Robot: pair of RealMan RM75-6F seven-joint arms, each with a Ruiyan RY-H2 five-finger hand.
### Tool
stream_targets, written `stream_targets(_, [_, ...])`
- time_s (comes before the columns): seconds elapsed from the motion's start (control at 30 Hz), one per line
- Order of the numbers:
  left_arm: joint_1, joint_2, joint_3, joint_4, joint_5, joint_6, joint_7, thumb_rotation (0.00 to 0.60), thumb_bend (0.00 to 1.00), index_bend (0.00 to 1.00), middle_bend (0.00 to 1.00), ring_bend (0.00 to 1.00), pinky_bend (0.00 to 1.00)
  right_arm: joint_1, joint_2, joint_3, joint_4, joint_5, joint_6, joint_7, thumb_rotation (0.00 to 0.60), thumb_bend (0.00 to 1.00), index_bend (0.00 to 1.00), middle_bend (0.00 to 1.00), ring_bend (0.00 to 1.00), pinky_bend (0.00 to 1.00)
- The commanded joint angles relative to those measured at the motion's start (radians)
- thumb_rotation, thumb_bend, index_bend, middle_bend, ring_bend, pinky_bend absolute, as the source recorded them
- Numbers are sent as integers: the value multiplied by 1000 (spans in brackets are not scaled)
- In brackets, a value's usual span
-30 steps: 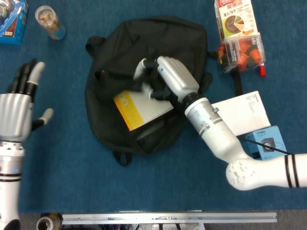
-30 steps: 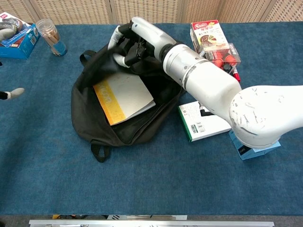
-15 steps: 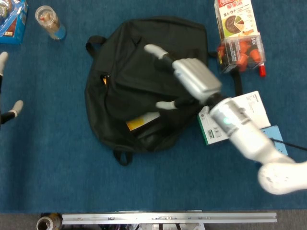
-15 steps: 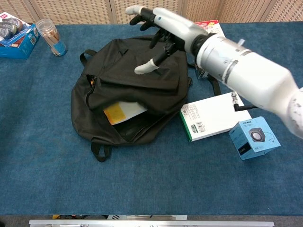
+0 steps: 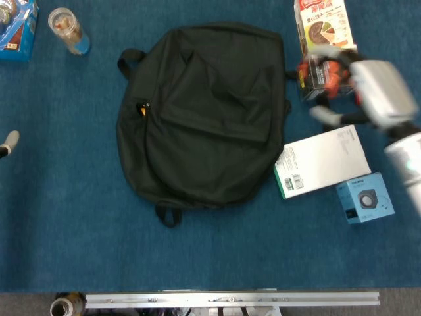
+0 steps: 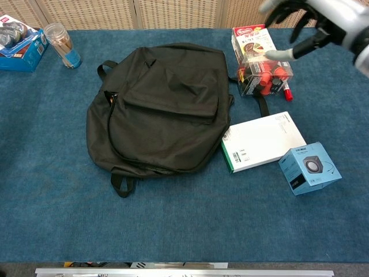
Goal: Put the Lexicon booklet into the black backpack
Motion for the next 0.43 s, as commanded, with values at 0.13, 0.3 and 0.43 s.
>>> stream_targets(0.13, [13,10,22,12,30,11,0,600,135,117,117,87,340,-127,49,-88,101,-99,162,-78,600,277,572,555,475,603])
stream_targets(0.3, [36,50,63,-7,50,2,33,600,135,166,136,91,340,-216,75,-134,159,-136,234,-68,600,278,575,557,477,603])
stream_targets(0.43, [64,76,90,-33,65,19,51,600,135,185,145,93,339,-283,68,-149,205,-142,292,-47,600,278,576,557,477,603])
